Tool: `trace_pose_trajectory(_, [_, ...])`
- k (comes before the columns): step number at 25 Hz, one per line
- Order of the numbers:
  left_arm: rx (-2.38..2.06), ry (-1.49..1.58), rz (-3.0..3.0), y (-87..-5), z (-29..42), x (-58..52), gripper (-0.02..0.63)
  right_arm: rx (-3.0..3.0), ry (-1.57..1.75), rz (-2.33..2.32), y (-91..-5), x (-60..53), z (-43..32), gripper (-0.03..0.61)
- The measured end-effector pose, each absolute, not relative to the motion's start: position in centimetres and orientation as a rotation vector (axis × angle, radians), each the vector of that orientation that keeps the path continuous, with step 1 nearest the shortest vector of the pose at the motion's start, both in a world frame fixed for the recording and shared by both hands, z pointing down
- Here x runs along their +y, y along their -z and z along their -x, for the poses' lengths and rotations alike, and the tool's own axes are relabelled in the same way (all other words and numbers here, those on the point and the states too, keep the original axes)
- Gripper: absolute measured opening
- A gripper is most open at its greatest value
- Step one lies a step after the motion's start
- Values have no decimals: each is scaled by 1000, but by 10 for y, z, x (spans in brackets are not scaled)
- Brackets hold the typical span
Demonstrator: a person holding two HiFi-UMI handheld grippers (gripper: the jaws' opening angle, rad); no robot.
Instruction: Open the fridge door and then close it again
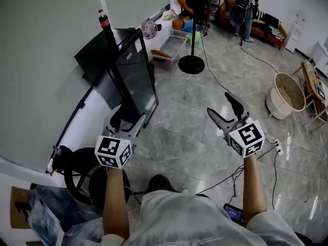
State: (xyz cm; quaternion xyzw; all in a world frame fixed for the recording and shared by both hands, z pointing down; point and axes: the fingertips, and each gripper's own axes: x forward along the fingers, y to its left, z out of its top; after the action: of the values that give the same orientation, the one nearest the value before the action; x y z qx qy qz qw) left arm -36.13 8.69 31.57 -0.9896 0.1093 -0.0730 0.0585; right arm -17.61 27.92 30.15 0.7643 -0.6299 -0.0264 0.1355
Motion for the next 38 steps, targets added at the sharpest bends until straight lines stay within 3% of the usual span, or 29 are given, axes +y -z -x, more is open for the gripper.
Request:
trace_pose_trajectory(12, [447,300,2998,-349,297,15,304,-1877,63,-2114,-324,202,100,316])
trace_pose_trajectory(24, [681,365,3007,-377,231,-168,304,-1957,98,-1905,-318,-3,4,316])
trace_pose_trajectory(38, [997,459,2985,-407,251,-271,304,-2133,190,-1588,-314,-191,-3,316])
